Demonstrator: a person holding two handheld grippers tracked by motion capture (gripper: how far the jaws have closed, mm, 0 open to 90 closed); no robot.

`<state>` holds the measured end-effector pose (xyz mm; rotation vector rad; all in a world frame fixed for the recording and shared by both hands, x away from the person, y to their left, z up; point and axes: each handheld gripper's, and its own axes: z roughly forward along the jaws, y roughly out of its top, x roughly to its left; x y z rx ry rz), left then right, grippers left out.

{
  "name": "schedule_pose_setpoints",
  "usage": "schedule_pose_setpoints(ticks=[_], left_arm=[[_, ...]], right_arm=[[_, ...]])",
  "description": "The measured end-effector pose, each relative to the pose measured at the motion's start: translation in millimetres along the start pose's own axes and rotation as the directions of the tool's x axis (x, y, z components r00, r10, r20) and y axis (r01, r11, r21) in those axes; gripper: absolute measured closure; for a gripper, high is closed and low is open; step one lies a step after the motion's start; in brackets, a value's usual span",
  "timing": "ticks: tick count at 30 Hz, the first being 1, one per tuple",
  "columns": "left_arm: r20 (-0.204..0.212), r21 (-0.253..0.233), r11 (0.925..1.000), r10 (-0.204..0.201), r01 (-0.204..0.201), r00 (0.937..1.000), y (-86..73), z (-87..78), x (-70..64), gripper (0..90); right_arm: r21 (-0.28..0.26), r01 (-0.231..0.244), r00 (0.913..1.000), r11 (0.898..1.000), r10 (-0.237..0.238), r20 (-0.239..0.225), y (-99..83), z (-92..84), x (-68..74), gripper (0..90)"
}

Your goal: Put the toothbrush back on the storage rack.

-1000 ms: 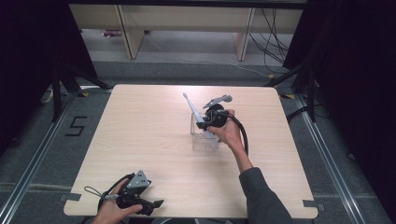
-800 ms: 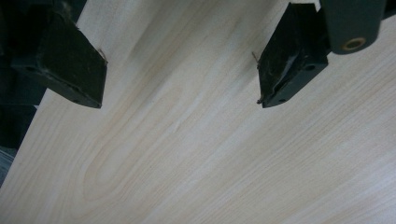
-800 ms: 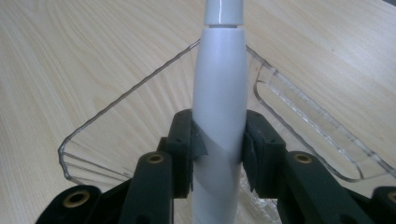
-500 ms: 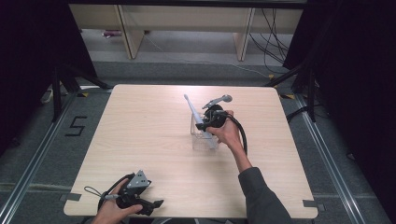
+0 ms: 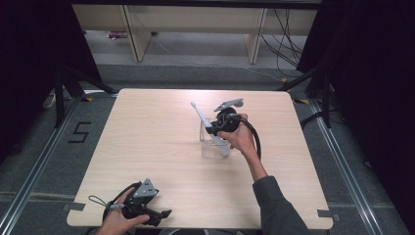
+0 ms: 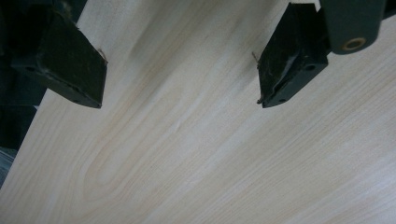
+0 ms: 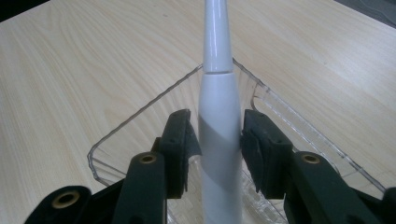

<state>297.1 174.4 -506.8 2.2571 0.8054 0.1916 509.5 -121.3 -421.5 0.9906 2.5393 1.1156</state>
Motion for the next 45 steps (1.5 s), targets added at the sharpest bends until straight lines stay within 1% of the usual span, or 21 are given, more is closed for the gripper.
schedule_pose_setpoints(ticks=[7, 8, 9, 10, 11, 12, 13, 15, 16, 17, 20, 24, 26, 27, 28, 30, 32, 34, 36, 37, 45], left_arm=[[0.0, 0.0, 1.0, 0.0, 0.0, 1.0, -0.1, 0.0, 0.1, 14.9], [-0.001, 0.001, 1.0, 0.001, -0.001, 1.0, -0.1, 0.1, 0.3, 14.9], [0.0, 0.001, 1.0, 0.002, -0.002, 1.0, -0.1, 0.0, 0.4, 14.9], [0.001, 0.0, 1.0, 0.0, 0.0, 1.0, 0.0, -0.1, 0.1, 14.9], [0.001, 0.0, 1.0, 0.0, 0.0, 1.0, 0.0, 0.0, 0.1, 14.9], [0.003, -0.002, 1.0, -0.003, 0.003, 1.0, -0.1, 0.2, 0.2, 14.9], [0.009, 0.0, 1.0, -0.001, 0.001, 1.0, -0.1, 0.1, 0.1, 14.9], [0.009, -0.001, 1.0, -0.002, 0.002, 1.0, -0.1, 0.0, 0.0, 14.9], [0.0, 0.002, 1.0, 0.002, -0.002, 1.0, -0.1, -0.1, 0.6, 14.9], [0.009, -0.004, 1.0, -0.006, 0.006, 0.9999, -0.1, 0.0, -0.1, 14.9], [0.002, 0.009, 1.0, 0.0, 0.0, 1.0, 0.0, 0.0, 0.9, 14.9], [0.0, 0.004, 1.0, -0.003, 0.003, 1.0, -0.1, 0.4, 0.6, 14.9], [-0.003, 0.006, 1.0, -0.002, 0.002, 1.0, -0.1, 0.3, 0.4, 14.9], [-0.004, 0.005, 1.0, -0.003, 0.003, 1.0, 0.0, 0.4, 0.2, 14.9], [-0.005, 0.004, 1.0, -0.003, 0.003, 1.0, -0.1, 0.6, 0.5, 14.9], [-0.004, 0.006, 1.0, -0.003, 0.003, 1.0, 0.0, 0.4, 0.3, 14.9], [0.002, 0.002, 1.0, -0.003, 0.003, 1.0, -0.2, 0.4, 0.4, 14.9], [0.0, 0.002, 1.0, -0.003, 0.003, 1.0, -0.2, 0.5, 0.6, 14.9], [0.0, 0.003, 1.0, -0.002, 0.002, 1.0, -0.2, 0.6, 0.9, 14.9], [0.0, 0.002, 1.0, -0.004, 0.004, 1.0, -0.2, 0.3, 0.4, 14.9], [-0.001, 0.007, 1.0, -0.001, 0.001, 1.0, 0.0, 0.2, 0.9, 14.9]], right_arm=[[-0.034, 0.017, 0.9999, 0.999, -0.017, 0.002, 1.3, -5.8, -0.5, 59.5], [-0.038, -0.002, 1.0, 0.999, 0.002, -0.004, 1.1, -7.0, 0.1, 59.4], [-0.048, 0.016, 0.9999, 0.999, -0.016, 0.005, 1.1, -7.8, -1.5, 58.9], [-0.046, 0.009, 0.9999, 0.999, -0.009, -0.013, 0.7, -8.3, -2.2, 58.1], [-0.042, -0.01, 1.0, 0.999, 0.009, -0.002, 0.5, -11.4, -0.9, 56.9], [-0.066, 0.019, 0.9998, 0.998, -0.018, 0.01, 0.2, -11.5, -2.8, 55.9], [-0.051, -0.015, 0.9999, 0.999, 0.015, -0.002, 0.2, -14.4, -1.0, 54.6], [-0.077, -0.016, 0.9998, 0.997, 0.017, 0.005, -0.5, -16.9, -1.3, 54.1], [-0.09, 0.009, 0.9998, 0.996, -0.007, 0.018, -0.7, -18.2, -2.9, 53.3], [-0.07, -0.025, 0.9997, 0.997, 0.025, 0.006, -1.2, -21.1, -0.8, 52.3], [-0.093, -0.011, 0.9999, 0.996, 0.012, 0.009, -1.9, -24.2, -1.7, 48.8], [-0.097, -0.035, 0.9993, 0.995, 0.036, 0.01, -2.8, -30.3, 0.4, 44.3], [-0.122, -0.012, 0.9998, 0.992, 0.014, 0.016, -3.4, -30.8, -1.4, 43.0], [-0.114, -0.034, 0.9993, 0.993, 0.036, 0.01, -3.9, -32.5, -0.1, 42.3], [-0.111, -0.016, 0.9994, 0.994, 0.019, 0.029, -3.8, -35.2, -1.7, 42.2], [-0.125, -0.041, 0.9989, 0.991, 0.044, 0.015, -4.7, -36.5, -0.3, 41.6], [-0.123, -0.014, 0.9997, 0.992, 0.016, 0.02, -5.0, -39.2, -2.1, 40.9], [-0.124, -0.027, 0.9994, 0.992, 0.03, 0.018, -6.0, -41.0, -1.1, 40.7], [-0.128, -0.009, 0.9994, 0.992, 0.013, 0.032, -6.8, -43.0, -1.9, 40.3], [-0.124, -0.034, 0.999, 0.992, 0.037, 0.024, -7.4, -43.5, -0.6, 40.2], [-0.147, -0.031, 0.9988, 0.989, 0.036, 0.032, -11.4, -49.5, -0.4, 39.7]])
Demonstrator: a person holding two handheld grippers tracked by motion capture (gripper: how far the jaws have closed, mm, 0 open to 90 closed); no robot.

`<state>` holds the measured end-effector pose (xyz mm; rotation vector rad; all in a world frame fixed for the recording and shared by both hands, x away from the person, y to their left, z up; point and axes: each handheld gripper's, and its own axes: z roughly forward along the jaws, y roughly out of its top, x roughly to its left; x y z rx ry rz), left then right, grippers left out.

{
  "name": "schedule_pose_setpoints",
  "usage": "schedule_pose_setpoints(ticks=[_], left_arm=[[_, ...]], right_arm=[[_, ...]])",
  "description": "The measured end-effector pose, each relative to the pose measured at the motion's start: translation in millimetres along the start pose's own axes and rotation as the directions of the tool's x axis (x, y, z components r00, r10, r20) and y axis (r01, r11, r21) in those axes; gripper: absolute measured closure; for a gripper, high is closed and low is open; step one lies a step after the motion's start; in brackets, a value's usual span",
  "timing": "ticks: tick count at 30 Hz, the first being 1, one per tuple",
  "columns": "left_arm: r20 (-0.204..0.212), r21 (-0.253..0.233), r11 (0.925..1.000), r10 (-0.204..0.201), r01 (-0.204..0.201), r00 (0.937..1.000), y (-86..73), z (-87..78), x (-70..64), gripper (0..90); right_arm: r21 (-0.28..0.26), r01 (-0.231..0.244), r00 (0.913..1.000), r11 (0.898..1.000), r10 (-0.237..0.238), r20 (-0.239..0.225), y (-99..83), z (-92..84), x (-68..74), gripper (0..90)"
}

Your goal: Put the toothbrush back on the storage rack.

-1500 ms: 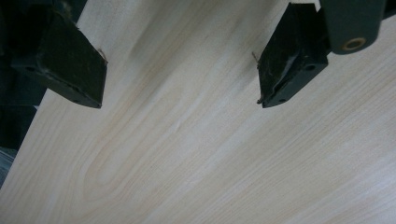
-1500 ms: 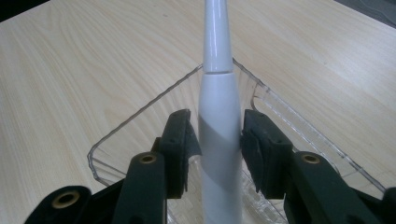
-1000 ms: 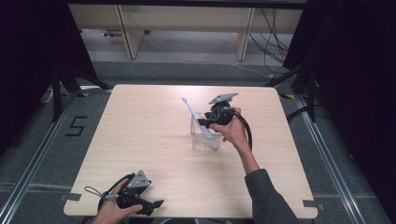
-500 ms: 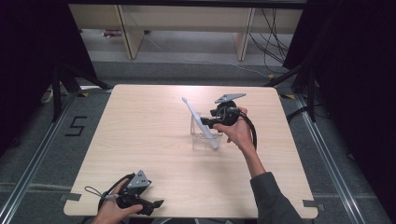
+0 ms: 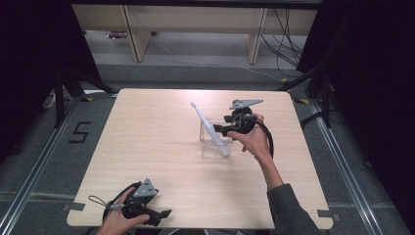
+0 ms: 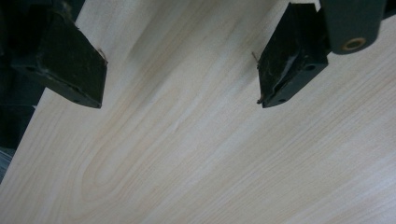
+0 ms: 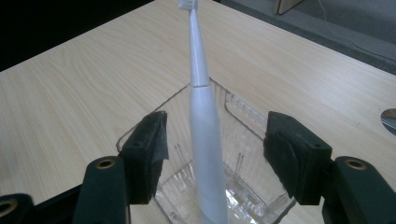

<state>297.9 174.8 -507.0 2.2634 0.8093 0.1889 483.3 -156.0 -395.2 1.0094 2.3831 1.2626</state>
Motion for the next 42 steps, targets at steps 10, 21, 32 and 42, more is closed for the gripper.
schedule_pose_setpoints(ticks=[10, 21, 32, 42], left_arm=[[0.001, -0.001, 1.0, 0.003, -0.003, 1.0, -0.1, 0.2, 0.1, 14.9], [0.0, -0.004, 1.0, 0.0, 0.0, 1.0, -0.2, 0.3, -0.5, 14.9], [-0.001, -0.004, 1.0, 0.001, -0.001, 1.0, -0.2, 0.4, -0.6, 14.9], [0.0, -0.006, 1.0, 0.0, 0.0, 1.0, 0.0, 0.4, -1.2, 14.9]], right_arm=[[-0.025, 0.001, 1.0, 1.0, -0.001, -0.009, -5.7, -11.2, 1.2, 38.7], [-0.025, -0.002, 1.0, 1.0, 0.002, -0.005, -11.7, -24.9, 0.1, 38.2], [-0.046, 0.011, 0.9999, 0.999, -0.011, -0.001, -19.0, -40.1, -0.6, 38.1], [-0.042, -0.008, 0.9999, 0.999, 0.009, 0.014, -27.9, -57.3, -2.5, 38.0]])
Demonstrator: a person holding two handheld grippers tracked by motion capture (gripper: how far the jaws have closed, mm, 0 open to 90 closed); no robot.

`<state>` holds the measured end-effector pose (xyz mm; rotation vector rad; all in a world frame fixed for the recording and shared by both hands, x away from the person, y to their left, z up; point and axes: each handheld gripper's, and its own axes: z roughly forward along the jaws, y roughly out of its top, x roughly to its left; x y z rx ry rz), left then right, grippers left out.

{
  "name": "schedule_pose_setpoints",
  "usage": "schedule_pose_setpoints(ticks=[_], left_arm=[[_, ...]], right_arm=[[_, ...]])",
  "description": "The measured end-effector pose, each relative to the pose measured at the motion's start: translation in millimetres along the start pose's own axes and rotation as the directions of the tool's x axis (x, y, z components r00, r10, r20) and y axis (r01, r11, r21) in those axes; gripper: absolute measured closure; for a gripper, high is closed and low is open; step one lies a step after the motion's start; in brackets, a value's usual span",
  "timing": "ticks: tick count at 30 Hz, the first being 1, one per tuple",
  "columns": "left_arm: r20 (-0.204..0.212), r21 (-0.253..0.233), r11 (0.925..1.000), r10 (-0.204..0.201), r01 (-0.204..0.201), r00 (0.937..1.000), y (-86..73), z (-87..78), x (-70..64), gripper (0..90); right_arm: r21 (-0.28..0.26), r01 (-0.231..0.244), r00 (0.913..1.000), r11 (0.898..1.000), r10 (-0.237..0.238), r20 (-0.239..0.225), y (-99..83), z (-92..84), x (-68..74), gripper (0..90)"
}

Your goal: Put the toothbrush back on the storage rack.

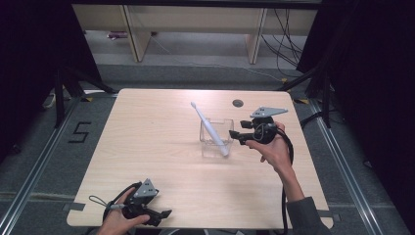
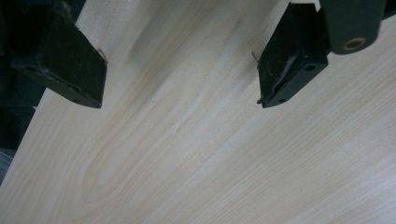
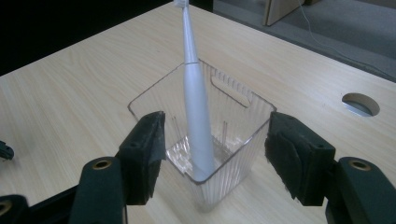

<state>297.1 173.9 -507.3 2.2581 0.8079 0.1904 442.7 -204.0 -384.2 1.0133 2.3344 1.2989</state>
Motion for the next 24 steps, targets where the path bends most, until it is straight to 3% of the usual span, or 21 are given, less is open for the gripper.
schedule_pose_setpoints(ticks=[2, 4, 5, 6, 9, 10, 12, 13, 14, 16, 17, 21, 22, 23, 24], left_arm=[[0.004, -0.002, 1.0, -0.005, 0.005, 1.0, -0.3, 0.5, 0.0, 14.9], [0.004, 0.001, 1.0, 0.0, 0.0, 1.0, -0.2, 0.2, 0.3, 14.9], [-0.002, 0.001, 1.0, -0.001, 0.001, 1.0, -0.1, 0.2, 0.5, 14.9], [-0.001, 0.001, 1.0, 0.0, 0.0, 1.0, -0.1, 0.1, 0.7, 14.9], [-0.002, 0.001, 1.0, 0.0, 0.0, 1.0, -0.1, 0.1, 0.7, 14.9], [-0.002, 0.001, 1.0, -0.001, 0.001, 1.0, -0.1, 0.0, 0.7, 14.9], [-0.001, 0.001, 1.0, -0.002, 0.002, 1.0, 0.0, -0.1, 0.7, 14.9], [-0.002, 0.001, 1.0, -0.001, 0.001, 1.0, 0.0, -0.1, 0.7, 14.9], [-0.002, 0.001, 1.0, -0.001, 0.001, 1.0, -0.1, 0.0, 0.8, 14.9], [-0.001, 0.001, 1.0, -0.001, 0.001, 1.0, -0.1, -0.1, 0.9, 14.9], [-0.001, 0.001, 1.0, -0.002, 0.002, 1.0, 0.0, -0.1, 0.9, 14.9], [0.009, 0.004, 1.0, 0.002, -0.002, 1.0, 0.0, -0.3, 0.8, 14.9], [0.004, 0.0, 1.0, -0.003, 0.003, 1.0, -0.1, 0.0, 0.6, 14.9], [-0.001, -0.001, 1.0, -0.004, 0.004, 1.0, -0.1, 0.2, 0.7, 14.9], [0.009, 0.0, 1.0, -0.005, 0.005, 1.0, 0.0, 0.0, 0.5, 14.9]], right_arm=[[-0.012, 0.028, 0.9995, 1.0, -0.028, 0.018, -1.4, -2.3, -2.2, 38.0], [-0.004, 0.001, 0.9999, 1.0, -0.001, 0.012, -3.7, -4.5, -0.3, 38.0], [-0.011, 0.024, 0.9996, 1.0, -0.024, 0.013, -4.4, -5.1, -2.2, 38.0], [-0.006, 0.0, 0.9999, 1.0, 0.0, 0.015, -5.3, -6.6, -0.4, 38.0], [-0.02, 0.026, 0.9994, 0.999, -0.025, 0.022, -7.8, -8.9, -2.2, 37.9], [-0.005, -0.017, 0.9999, 1.0, 0.017, 0.002, -8.7, -9.6, 0.3, 37.9], [-0.014, 0.032, 0.9993, 0.999, -0.032, 0.017, -10.0, -11.1, -3.0, 37.8], [-0.008, 0.011, 0.9997, 1.0, -0.01, 0.022, -11.4, -12.3, -1.9, 37.8], [-0.008, 0.016, 0.9998, 1.0, -0.016, 0.008, -11.9, -11.9, -2.8, 37.8], [-0.012, 0.022, 0.9992, 1.0, -0.021, 0.033, -13.2, -13.8, -2.9, 37.6], [-0.018, -0.011, 0.9997, 1.0, 0.011, 0.02, -14.5, -13.9, -0.5, 37.2], [-0.01, 0.02, 0.9993, 1.0, -0.019, 0.032, -16.2, -18.6, -0.9, 34.9], [-0.01, -0.005, 0.9996, 1.0, 0.005, 0.027, -17.0, -19.5, 1.2, 34.2], [-0.018, 0.016, 0.9997, 1.0, -0.015, 0.021, -17.4, -20.9, -0.3, 33.5], [-0.02, -0.002, 0.9998, 1.0, 0.002, 0.02, -18.0, -22.1, 1.2, 32.7]])
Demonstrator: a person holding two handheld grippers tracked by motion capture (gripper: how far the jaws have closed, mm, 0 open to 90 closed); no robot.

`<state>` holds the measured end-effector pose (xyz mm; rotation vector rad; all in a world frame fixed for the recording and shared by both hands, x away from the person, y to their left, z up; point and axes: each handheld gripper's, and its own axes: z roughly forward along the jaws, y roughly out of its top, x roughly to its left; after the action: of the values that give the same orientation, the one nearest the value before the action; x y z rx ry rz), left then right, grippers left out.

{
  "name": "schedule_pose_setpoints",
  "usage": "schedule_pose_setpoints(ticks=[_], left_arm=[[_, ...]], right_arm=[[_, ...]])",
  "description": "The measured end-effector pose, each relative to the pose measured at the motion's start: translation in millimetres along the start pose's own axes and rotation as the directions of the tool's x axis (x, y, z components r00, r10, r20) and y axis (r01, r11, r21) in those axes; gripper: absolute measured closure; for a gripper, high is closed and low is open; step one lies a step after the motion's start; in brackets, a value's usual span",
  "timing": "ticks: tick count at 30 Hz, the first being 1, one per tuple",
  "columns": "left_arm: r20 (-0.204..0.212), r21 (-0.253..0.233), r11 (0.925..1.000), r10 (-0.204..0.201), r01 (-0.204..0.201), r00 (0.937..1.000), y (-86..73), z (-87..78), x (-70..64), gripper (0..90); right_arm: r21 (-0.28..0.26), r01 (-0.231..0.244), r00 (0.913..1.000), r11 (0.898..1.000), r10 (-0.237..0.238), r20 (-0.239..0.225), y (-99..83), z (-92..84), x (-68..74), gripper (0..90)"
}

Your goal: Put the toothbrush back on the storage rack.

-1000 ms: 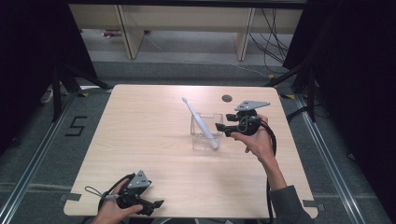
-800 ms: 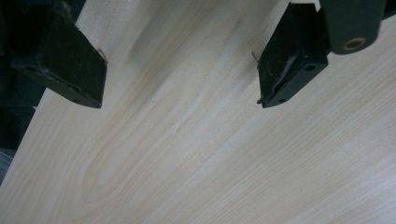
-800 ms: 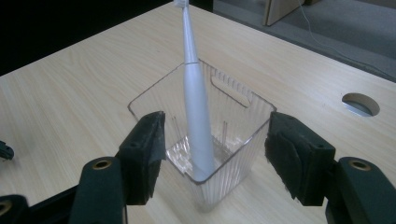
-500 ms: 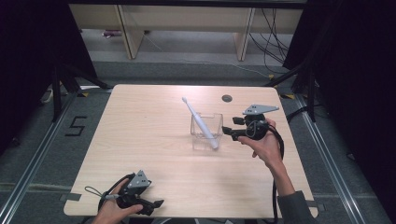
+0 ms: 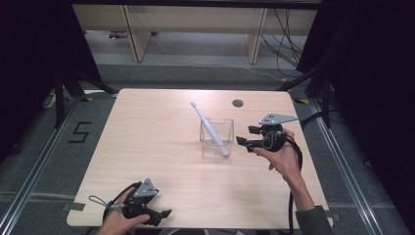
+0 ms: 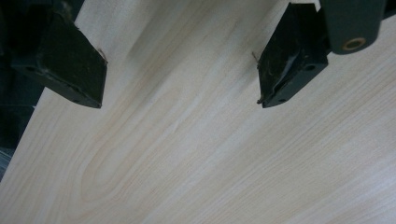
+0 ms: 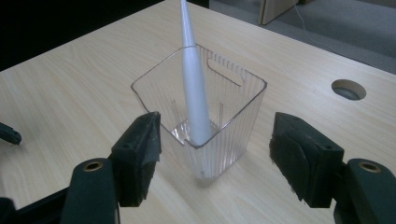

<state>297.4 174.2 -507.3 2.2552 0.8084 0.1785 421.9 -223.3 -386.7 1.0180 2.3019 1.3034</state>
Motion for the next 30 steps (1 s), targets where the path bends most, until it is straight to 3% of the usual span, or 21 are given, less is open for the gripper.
schedule_pose_setpoints(ticks=[3, 4, 5, 7, 8, 9, 12, 13, 15, 17, 18, 21, 24, 25, 26, 27, 28, 30], left_arm=[[-0.001, 0.0, 1.0, 0.0, 0.0, 1.0, -0.1, -0.1, 0.1, 14.9], [-0.001, 0.0, 1.0, 0.0, 0.0, 1.0, -0.1, -0.1, 0.2, 14.9], [-0.001, 0.0, 1.0, 0.001, -0.001, 1.0, 0.0, -0.2, 0.1, 14.9], [-0.01, 0.001, 1.0, 0.002, -0.002, 0.9999, -0.1, -0.1, 0.5, 14.9], [-0.01, 0.002, 1.0, 0.002, -0.002, 0.9999, -0.1, -0.1, 0.4, 14.9], [-0.011, 0.0, 1.0, 0.002, -0.002, 0.9999, -0.1, -0.1, 0.4, 14.9], [-0.011, 0.001, 1.0, 0.002, -0.002, 0.9999, 0.0, -0.2, 0.6, 14.9], [-0.011, 0.002, 1.0, 0.003, -0.003, 0.9999, -0.1, -0.1, 0.6, 14.9], [-0.011, 0.001, 1.0, 0.003, -0.003, 0.9999, 0.0, -0.2, 0.6, 14.9], [-0.012, 0.0, 1.0, 0.003, -0.003, 0.9999, 0.0, -0.2, 0.4, 14.9], [-0.01, 0.003, 1.0, 0.003, -0.003, 0.9999, 0.0, -0.2, 0.7, 14.9], [-0.002, -0.002, 1.0, -0.002, 0.002, 1.0, -0.1, 0.0, -0.1, 14.9], [-0.011, 0.001, 1.0, 0.003, -0.003, 0.9999, 0.0, -0.2, 0.3, 14.9], [-0.011, 0.001, 1.0, 0.003, -0.003, 0.9999, 0.0, -0.2, 0.3, 14.9], [-0.012, 0.001, 1.0, 0.003, -0.003, 0.9999, 0.0, -0.2, 0.4, 14.9], [-0.012, 0.001, 1.0, 0.003, -0.003, 0.9999, -0.1, -0.2, 0.5, 14.9], [-0.012, 0.001, 1.0, 0.003, -0.003, 0.9999, -0.1, -0.2, 0.4, 14.9], [-0.012, 0.002, 1.0, 0.004, -0.004, 0.9999, -0.1, -0.3, 0.5, 14.9]], right_arm=[[-0.019, 0.005, 0.9999, 1.0, -0.005, 0.012, -2.2, -2.8, 0.0, 28.8], [-0.005, -0.026, 0.9996, 1.0, 0.026, 0.011, -3.1, -4.9, 2.2, 27.8], [-0.015, 0.004, 1.0, 1.0, -0.004, 0.006, -4.1, -5.5, -0.1, 27.1], [-0.025, -0.002, 0.9997, 1.0, 0.003, 0.023, -6.9, -7.6, 0.5, 26.1], [-0.012, -0.025, 0.9996, 1.0, 0.025, 0.011, -7.8, -8.9, 2.0, 26.1], [-0.018, 0.002, 0.9998, 1.0, -0.002, 0.022, -8.7, -9.9, 0.4, 26.1], [-0.018, -0.029, 0.9995, 0.999, 0.029, 0.008, -12.7, -12.1, 2.9, 26.1], [-0.016, -0.004, 0.9997, 1.0, 0.004, 0.023, -13.6, -13.7, 1.5, 26.1], [-0.007, -0.027, 0.9994, 1.0, 0.027, 0.019, -17.0, -15.4, 4.0, 26.1], [-0.009, 0.005, 0.9997, 1.0, -0.004, 0.024, -19.2, -17.0, 2.3, 26.1], [-0.003, -0.033, 0.9994, 0.999, 0.033, 0.012, -20.1, -18.0, 5.0, 26.2], [-0.012, 0.002, 0.9995, 1.0, -0.001, 0.031, -24.7, -19.7, 2.4, 26.1], [-0.007, -0.023, 0.9993, 1.0, 0.024, 0.031, -28.4, -21.1, 3.2, 26.1], [-0.003, -0.003, 0.9995, 1.0, 0.003, 0.031, -29.1, -22.3, 1.6, 26.1], [-0.001, -0.023, 0.9994, 1.0, 0.023, 0.025, -30.2, -22.5, 2.9, 26.2], [-0.007, -0.001, 0.9995, 1.0, 0.002, 0.032, -30.8, -22.6, 1.6, 26.2], [-0.016, -0.022, 0.9993, 1.0, 0.023, 0.03, -32.1, -22.1, 3.1, 26.3], [0.002, -0.003, 0.9994, 1.0, 0.003, 0.034, -33.2, -24.2, 1.1, 26.3]])
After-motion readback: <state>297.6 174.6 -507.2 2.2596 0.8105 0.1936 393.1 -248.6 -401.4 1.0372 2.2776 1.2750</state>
